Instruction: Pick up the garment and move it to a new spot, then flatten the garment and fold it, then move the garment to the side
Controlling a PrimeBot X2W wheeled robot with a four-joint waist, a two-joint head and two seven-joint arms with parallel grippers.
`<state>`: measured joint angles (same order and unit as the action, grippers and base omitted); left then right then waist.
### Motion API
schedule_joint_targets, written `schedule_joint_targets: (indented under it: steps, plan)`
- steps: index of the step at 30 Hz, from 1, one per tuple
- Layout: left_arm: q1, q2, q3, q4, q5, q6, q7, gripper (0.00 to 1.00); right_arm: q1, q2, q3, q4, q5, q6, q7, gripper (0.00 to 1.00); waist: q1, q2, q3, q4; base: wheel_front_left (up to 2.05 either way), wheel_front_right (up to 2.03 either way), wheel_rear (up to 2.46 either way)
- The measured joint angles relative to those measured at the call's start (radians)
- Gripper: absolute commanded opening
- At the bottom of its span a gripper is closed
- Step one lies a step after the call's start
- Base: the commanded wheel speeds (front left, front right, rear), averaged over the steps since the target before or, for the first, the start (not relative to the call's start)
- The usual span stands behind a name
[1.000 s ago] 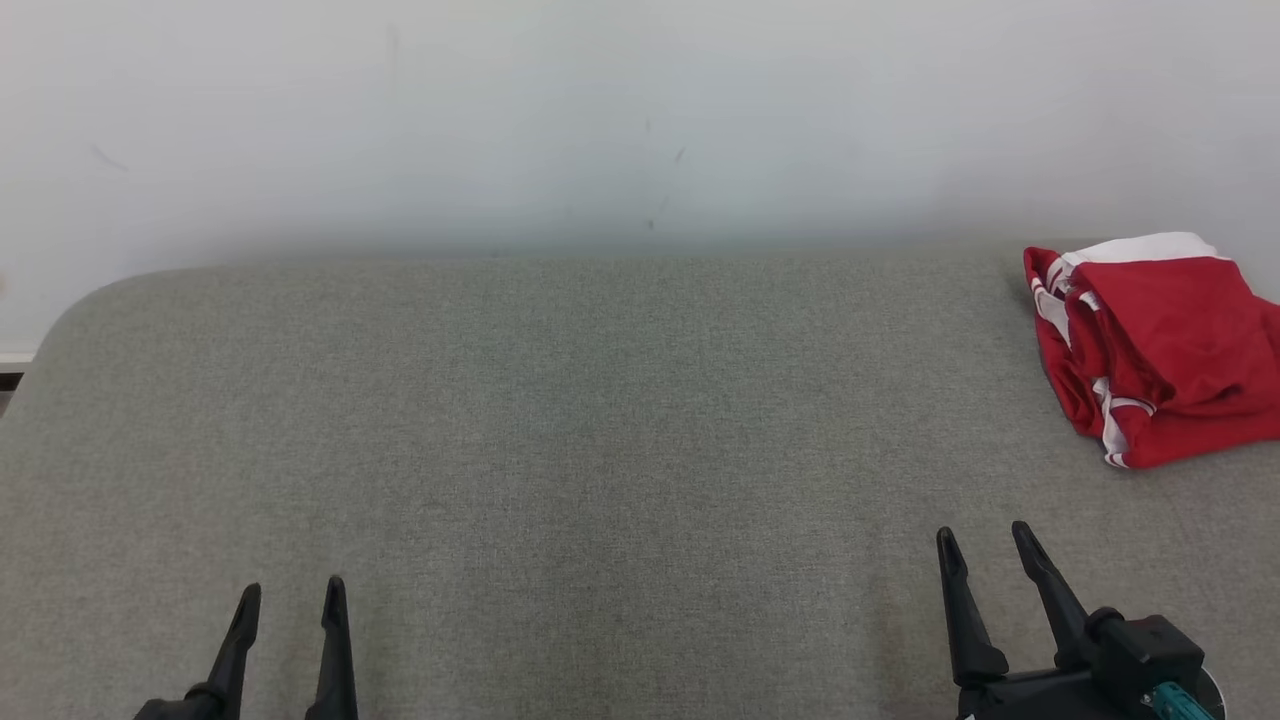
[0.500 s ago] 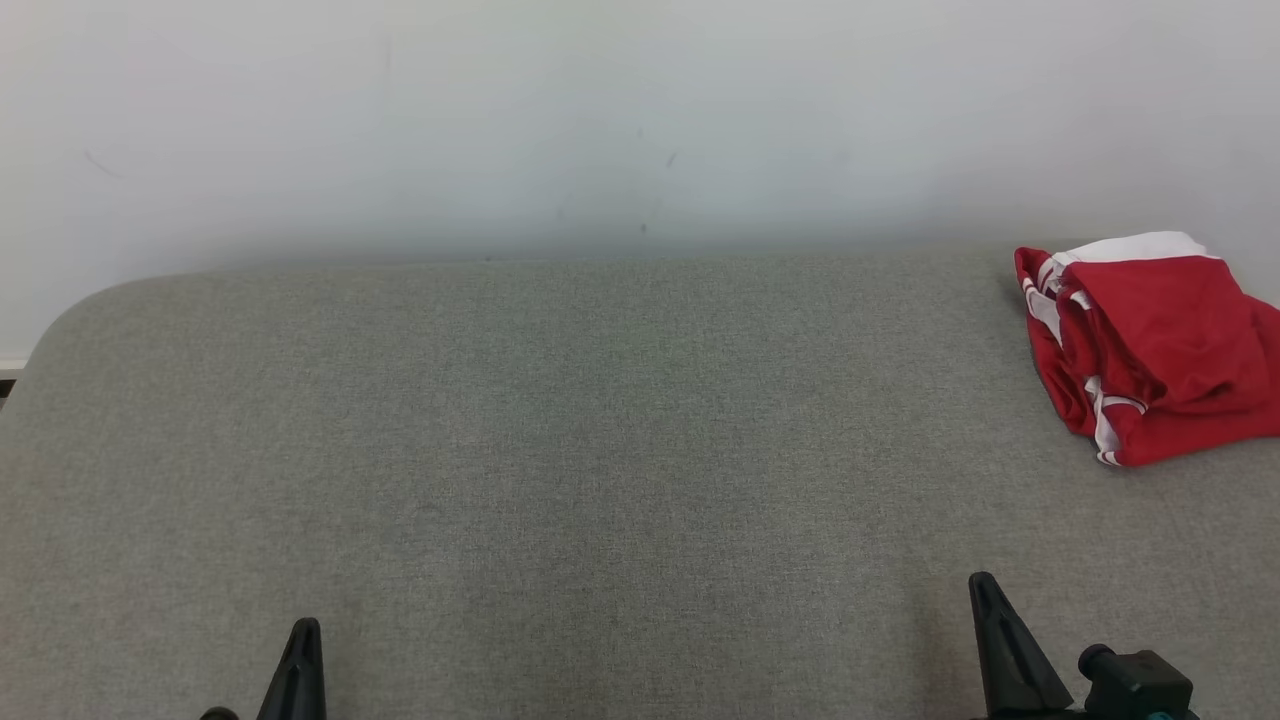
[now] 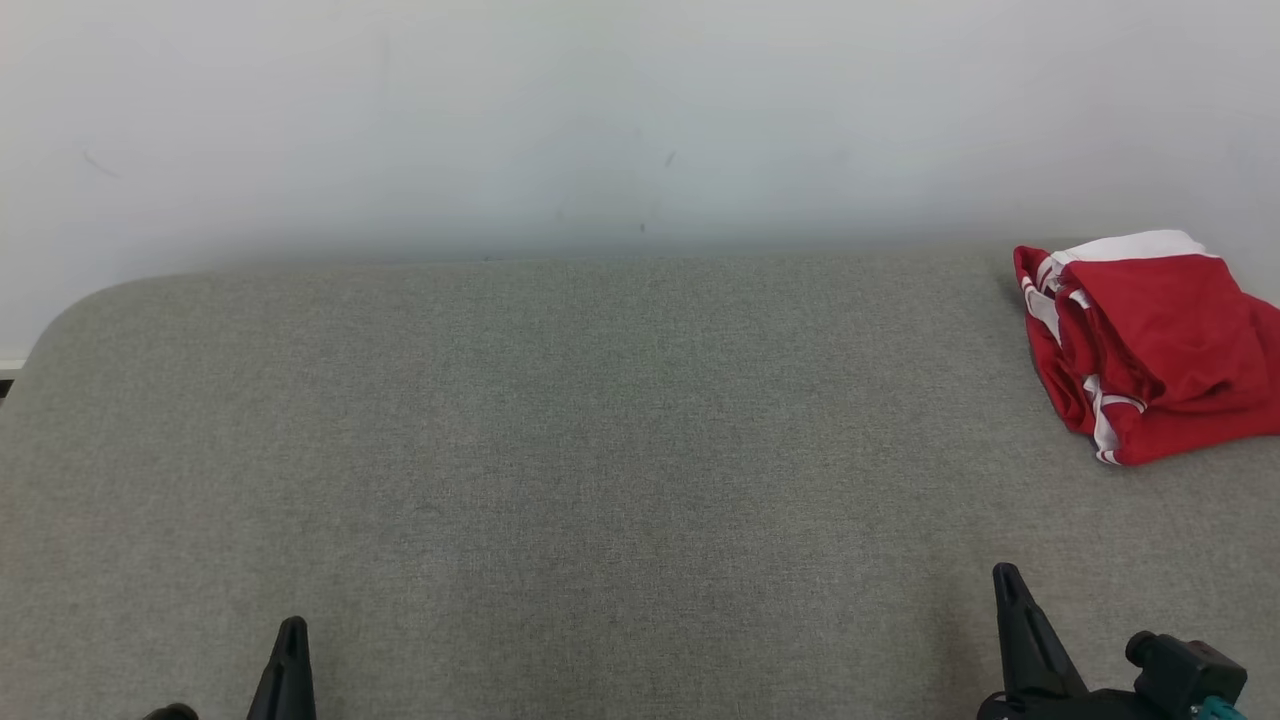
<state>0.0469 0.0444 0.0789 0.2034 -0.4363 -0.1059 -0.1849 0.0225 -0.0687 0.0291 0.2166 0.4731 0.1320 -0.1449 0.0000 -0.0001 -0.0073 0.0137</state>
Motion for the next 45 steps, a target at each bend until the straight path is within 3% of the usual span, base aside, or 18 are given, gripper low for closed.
schedule_joint_targets:
  steps: [45]
  plan:
    - [-0.079, 0.001, 0.016, 0.021, -0.612, -0.010, 0.155, 0.00, -0.064, 0.001, -0.065, 0.015, 0.601, 0.000, 0.128, 0.00, 0.0000, 0.0001, 0.004, -0.005, 0.00, 0.00, 0.00]
